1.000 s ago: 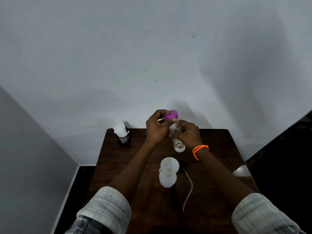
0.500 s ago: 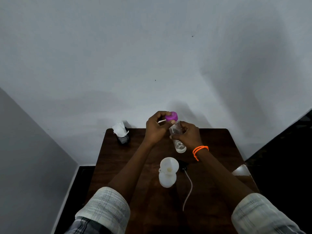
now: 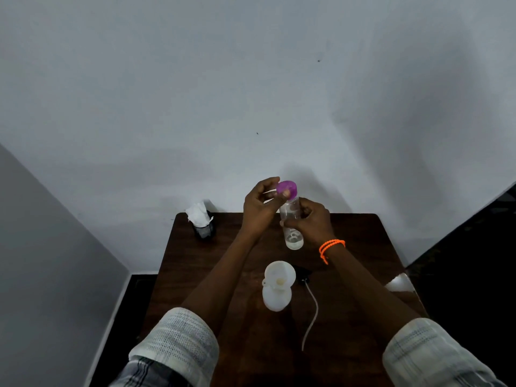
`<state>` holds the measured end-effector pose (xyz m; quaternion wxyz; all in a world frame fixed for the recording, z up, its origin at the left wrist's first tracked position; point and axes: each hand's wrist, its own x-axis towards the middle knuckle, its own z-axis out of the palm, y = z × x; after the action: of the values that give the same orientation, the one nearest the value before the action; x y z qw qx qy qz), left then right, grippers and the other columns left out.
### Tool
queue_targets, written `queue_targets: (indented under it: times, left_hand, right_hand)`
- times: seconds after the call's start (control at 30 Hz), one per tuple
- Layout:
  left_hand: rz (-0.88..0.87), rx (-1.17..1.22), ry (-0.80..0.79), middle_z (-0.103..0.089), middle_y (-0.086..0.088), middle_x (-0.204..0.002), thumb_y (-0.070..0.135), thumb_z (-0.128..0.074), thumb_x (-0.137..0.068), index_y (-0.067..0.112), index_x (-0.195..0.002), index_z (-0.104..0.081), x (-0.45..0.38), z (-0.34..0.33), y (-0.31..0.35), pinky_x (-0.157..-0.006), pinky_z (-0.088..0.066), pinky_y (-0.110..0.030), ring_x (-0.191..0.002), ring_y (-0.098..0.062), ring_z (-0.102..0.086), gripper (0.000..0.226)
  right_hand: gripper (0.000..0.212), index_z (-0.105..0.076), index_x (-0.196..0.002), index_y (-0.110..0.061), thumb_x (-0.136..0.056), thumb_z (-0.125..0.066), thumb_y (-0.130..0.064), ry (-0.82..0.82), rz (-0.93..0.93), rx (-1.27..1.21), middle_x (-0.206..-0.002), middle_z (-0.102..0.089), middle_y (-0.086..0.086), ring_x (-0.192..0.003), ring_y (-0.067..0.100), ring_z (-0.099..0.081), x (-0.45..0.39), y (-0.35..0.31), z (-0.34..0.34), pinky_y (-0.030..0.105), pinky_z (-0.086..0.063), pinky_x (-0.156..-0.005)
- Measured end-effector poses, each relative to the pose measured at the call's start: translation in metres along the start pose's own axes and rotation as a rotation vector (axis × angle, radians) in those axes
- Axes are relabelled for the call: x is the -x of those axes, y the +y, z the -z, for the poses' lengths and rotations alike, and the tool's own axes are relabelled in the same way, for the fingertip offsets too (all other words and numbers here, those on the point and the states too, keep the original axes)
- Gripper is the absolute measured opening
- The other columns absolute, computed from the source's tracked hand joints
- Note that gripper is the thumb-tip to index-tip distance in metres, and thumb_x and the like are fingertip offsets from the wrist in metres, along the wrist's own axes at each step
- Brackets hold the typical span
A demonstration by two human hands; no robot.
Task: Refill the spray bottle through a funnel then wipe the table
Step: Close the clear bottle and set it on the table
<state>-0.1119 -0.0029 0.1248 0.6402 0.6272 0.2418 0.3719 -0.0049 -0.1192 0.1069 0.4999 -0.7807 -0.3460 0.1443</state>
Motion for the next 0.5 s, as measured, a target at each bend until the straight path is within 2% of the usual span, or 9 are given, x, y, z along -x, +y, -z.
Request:
queue_targets:
  times: [0.03, 0.1, 0.2, 0.3, 0.4, 0.5]
  left_hand:
    - [0.020, 0.008, 0.030, -0.075, -0.004, -0.112, 0.020, -0.084, -0.083, 0.014, -0.121, -0.069, -0.002, -0.001, 0.000, -0.082, -0.057, -0.022, -0.097, -0.012, -0.072, 0.041]
    - [0.062, 0.069, 0.065, -0.074, -0.009, -0.107, 0.015, -0.086, -0.080, 0.012, -0.120, -0.069, -0.005, -0.001, -0.001, -0.083, -0.058, -0.024, -0.093, -0.013, -0.072, 0.044]
    - [0.066, 0.156, 0.060, -0.075, -0.008, -0.099, 0.010, -0.080, -0.086, 0.008, -0.112, -0.072, -0.007, 0.004, -0.003, -0.092, -0.058, -0.038, -0.093, -0.017, -0.071, 0.027]
    - [0.042, 0.146, 0.027, -0.078, -0.009, -0.109, 0.017, -0.072, -0.094, 0.008, -0.112, -0.076, -0.007, 0.003, -0.003, -0.099, -0.056, -0.044, -0.105, -0.022, -0.072, 0.020]
    - [0.072, 0.113, 0.020, -0.077, -0.006, -0.115, 0.027, -0.065, -0.100, 0.010, -0.118, -0.075, -0.005, -0.004, 0.005, -0.098, -0.055, -0.034, -0.112, -0.018, -0.071, 0.027]
    - [0.050, -0.007, -0.038, -0.073, 0.001, -0.122, 0.031, -0.078, -0.089, 0.015, -0.127, -0.070, -0.006, -0.007, 0.010, -0.093, -0.054, -0.025, -0.111, -0.010, -0.069, 0.042]
  right_hand:
    - [0.044, -0.076, -0.095, -0.022, -0.054, -0.093, -0.017, -0.003, 0.001, 0.000, -0.084, -0.077, -0.009, -0.078, 0.008, -0.073, -0.001, -0.001, 0.000, 0.030, -0.060, -0.075]
    - [0.045, -0.077, -0.097, -0.022, -0.055, -0.094, -0.016, -0.002, 0.001, -0.008, -0.086, -0.077, -0.009, -0.078, 0.005, -0.072, -0.002, -0.004, 0.000, 0.025, -0.058, -0.073]
    - [0.048, -0.077, -0.101, -0.023, -0.057, -0.094, -0.014, -0.002, 0.001, -0.027, -0.089, -0.077, -0.010, -0.079, 0.000, -0.070, -0.002, -0.008, 0.000, 0.016, -0.054, -0.072]
    - [0.046, -0.075, -0.098, -0.026, -0.058, -0.093, -0.012, -0.008, 0.001, -0.046, -0.087, -0.076, -0.012, -0.078, -0.001, -0.070, -0.003, -0.011, 0.000, 0.014, -0.054, -0.071]
    - [0.041, -0.077, -0.095, -0.023, -0.058, -0.092, -0.014, -0.006, -0.006, -0.057, -0.085, -0.077, -0.008, -0.079, 0.005, -0.071, -0.004, -0.012, -0.006, 0.020, -0.056, -0.074]
    - [0.038, -0.077, -0.093, -0.021, -0.058, -0.091, -0.015, -0.013, -0.018, -0.076, -0.083, -0.077, -0.006, -0.081, 0.008, -0.072, -0.004, -0.015, -0.011, 0.022, -0.056, -0.075]
